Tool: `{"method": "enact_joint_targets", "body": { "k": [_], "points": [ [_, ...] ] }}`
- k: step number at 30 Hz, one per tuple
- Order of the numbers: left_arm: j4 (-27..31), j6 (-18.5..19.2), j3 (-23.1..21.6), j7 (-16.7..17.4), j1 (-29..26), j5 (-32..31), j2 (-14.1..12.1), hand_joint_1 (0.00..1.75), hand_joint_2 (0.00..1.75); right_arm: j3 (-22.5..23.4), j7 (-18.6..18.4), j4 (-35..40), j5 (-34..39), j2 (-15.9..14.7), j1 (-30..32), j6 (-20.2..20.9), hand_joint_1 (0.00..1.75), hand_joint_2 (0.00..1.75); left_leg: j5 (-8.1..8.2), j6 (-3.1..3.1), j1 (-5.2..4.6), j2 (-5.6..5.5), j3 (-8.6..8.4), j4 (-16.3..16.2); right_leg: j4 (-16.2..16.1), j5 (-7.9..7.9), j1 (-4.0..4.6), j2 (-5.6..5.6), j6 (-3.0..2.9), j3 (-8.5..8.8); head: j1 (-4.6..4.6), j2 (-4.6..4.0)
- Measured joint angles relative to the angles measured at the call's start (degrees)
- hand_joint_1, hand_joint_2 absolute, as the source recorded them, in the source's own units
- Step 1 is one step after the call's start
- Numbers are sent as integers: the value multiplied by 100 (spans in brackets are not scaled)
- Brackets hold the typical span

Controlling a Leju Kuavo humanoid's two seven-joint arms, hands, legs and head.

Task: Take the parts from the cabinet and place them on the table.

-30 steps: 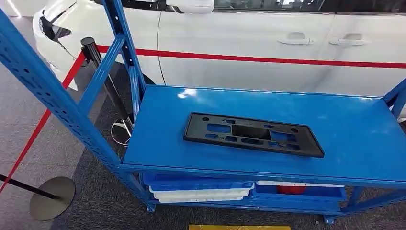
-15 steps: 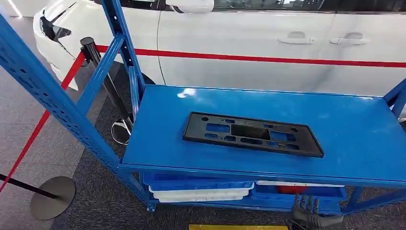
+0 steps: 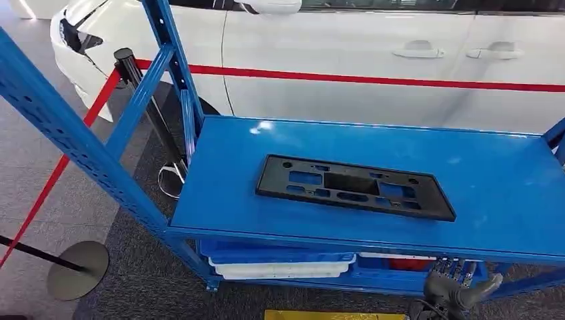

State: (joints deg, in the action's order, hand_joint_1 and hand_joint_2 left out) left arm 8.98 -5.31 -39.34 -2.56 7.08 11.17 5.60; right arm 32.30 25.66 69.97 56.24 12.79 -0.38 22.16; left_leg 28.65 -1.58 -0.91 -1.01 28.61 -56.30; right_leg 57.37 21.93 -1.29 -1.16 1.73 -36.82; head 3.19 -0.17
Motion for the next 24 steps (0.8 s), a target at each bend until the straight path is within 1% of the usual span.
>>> {"method": "enact_joint_targets", "body": {
  "k": [3, 5, 6, 7, 8, 9, 10, 13, 15, 16, 17, 19, 21, 24],
  "points": [
    [0, 39, 0, 11, -6, -2, -4, 0, 0, 2, 181, 385, -175, 85, 130, -328, 0, 175, -23, 4, -25, -75, 55, -4, 30, 13, -25, -78, 3, -49, 0, 0],
    [0, 76, 0, 17, -9, -7, -9, 0, 0, 4, 315, 704, -400, 133, 261, -568, 0, 175, -32, -5, -55, -117, 94, -6, 61, 27, -58, -114, 14, -86, 0, 0],
    [0, 85, 0, 17, -20, -7, -11, 0, 0, 40, 453, 910, -479, 157, 313, -581, 0, 175, -33, -4, -64, -122, 105, -7, 75, 28, -70, -118, 13, -104, 0, 0],
    [0, 87, 0, 22, -44, -7, -20, 0, 0, 96, 522, 1211, -518, 200, 282, -559, 0, 175, -31, 1, -61, -98, 103, -7, 74, 26, -64, -81, 12, -107, 0, 0],
    [0, 92, 0, 26, -51, -7, -31, 0, 0, 142, 528, 1386, -542, 223, 240, -555, 0, 175, -14, 14, -48, -44, 92, -9, 73, 22, -52, -27, 6, -101, 2, 0],
    [0, 103, 0, 28, -47, -9, -33, 0, 0, 190, 568, 1547, -579, 238, 212, -557, 0, 175, 1, 21, -43, -15, 78, -13, 69, 22, -49, 9, 6, -90, 0, 0],
    [0, 109, -2, 35, -37, -9, -33, 0, 0, 230, 623, 1733, -623, 275, 211, -577, 0, 175, 14, 15, -40, 10, 72, -13, 68, 23, -46, 33, 6, -77, 0, 0],
    [0, 133, -9, 48, -22, -13, -35, 0, 0, 282, 844, 2265, -881, 304, 320, -874, 0, 175, 19, 9, -42, 26, 60, -16, 66, 25, -48, 42, 7, -65, 0, 0],
    [0, 133, -9, 50, -22, -7, -37, 0, 0, 284, 1034, 2612, -1301, 317, 359, -1354, 0, 175, 20, 7, -41, 36, 58, -20, 66, 23, -48, 47, 8, -62, 0, 0],
    [0, 127, -9, 48, -24, 0, -37, 0, 0, 275, 1152, 2793, -1759, 319, 369, -1872, 0, 175, 19, 6, -41, 36, 57, -21, 66, 22, -47, 47, 7, -59, 0, 0],
    [0, 114, -9, 37, -27, 6, -37, 0, 0, 254, 1184, 2923, -2263, 319, 370, -2390, 0, 175, 19, 6, -41, 38, 54, -21, 66, 19, -47, 48, 9, -56, 0, 0],
    [0, 98, -9, 0, -31, 18, -37, 0, 0, 144, 1184, 3046, -3245, 319, 364, -3209, 0, 175, 17, 7, -40, 45, 48, -21, 66, 13, -46, 53, 6, -52, 0, 0],
    [0, 70, -9, -24, -28, 63, -35, 0, 0, -4, 1197, 3057, -3772, 312, 362, -3664, 0, 175, 16, 8, -40, 49, 40, -21, 66, 12, -44, 56, 5, -47, 0, 0],
    [0, 50, -9, -42, -29, 111, -35, 0, 0, -118, 1316, 3016, -3923, 308, 362, -4087, 0, 175, 15, 7, -39, 49, 36, -22, 66, 11, -42, 56, 5, -42, 0, 0]
  ]
}}
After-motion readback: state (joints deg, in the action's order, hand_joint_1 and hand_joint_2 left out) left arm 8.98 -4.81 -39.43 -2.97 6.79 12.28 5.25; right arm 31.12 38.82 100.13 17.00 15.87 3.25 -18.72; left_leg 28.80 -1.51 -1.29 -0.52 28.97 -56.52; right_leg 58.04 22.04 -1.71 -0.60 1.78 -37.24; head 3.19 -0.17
